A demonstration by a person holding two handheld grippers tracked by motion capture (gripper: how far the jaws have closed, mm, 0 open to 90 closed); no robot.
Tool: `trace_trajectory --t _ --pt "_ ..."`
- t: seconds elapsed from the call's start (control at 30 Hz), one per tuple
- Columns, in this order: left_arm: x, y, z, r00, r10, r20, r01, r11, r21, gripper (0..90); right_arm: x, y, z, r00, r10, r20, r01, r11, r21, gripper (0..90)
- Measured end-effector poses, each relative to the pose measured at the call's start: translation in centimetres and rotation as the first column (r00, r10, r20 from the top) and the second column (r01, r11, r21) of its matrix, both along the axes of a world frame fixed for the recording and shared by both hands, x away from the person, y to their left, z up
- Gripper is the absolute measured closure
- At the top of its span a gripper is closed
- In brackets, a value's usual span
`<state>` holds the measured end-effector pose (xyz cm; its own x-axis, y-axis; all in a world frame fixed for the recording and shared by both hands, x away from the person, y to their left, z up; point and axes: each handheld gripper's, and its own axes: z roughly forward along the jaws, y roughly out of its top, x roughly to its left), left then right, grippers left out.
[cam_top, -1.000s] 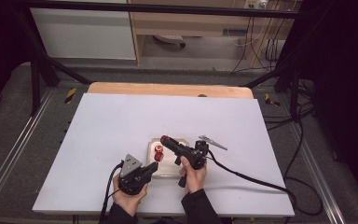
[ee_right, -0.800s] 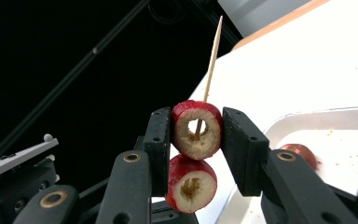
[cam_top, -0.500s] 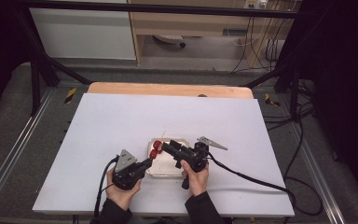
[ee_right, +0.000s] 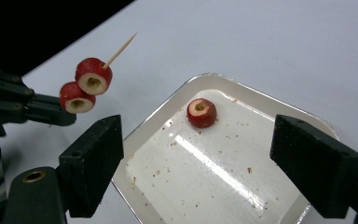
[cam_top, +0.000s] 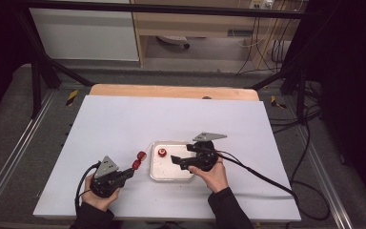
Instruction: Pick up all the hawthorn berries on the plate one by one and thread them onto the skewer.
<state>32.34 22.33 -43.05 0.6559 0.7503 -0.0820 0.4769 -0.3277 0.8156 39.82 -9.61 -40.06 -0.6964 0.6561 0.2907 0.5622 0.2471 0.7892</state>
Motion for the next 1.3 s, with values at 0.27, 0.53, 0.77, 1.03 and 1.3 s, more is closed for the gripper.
trace_trajectory --t 0.27,0.53,0.77,1.03,1.3 --pt "0.3 0.9 -0.3 0.9996 -0.018 -0.022 0.019 0.999 0.039 88.3 3.0 3.9 1.1 0.989 0.126 -0.076 -0.144 0.939 -0.313 22.4" --pt "0.4 1.3 -0.5 0.9998 -0.01 -0.015 0.011 0.9977 0.067 88.3 5.7 6.7 0.8 0.9773 0.149 -0.151 -0.201 0.88 -0.43 30.8" --pt "0.5 1.3 -0.5 0.9999 -0.005 -0.016 0.006 0.9978 0.066 88.3 7.4 8.7 0.3 0.9639 0.177 -0.198 -0.253 0.843 -0.475 41.1" --pt "0.5 1.4 -0.6 0.9998 -0.008 -0.016 0.009 0.9977 0.067 88.3 8.6 10.1 -0.7 0.9475 0.179 -0.265 -0.292 0.82 -0.492 49.9" --pt "0.5 1.3 -0.6 0.9998 -0.007 -0.017 0.008 0.9978 0.066 88.3 9.2 10.2 -1.3 0.9391 0.165 -0.302 -0.3 0.822 -0.484 56.7"
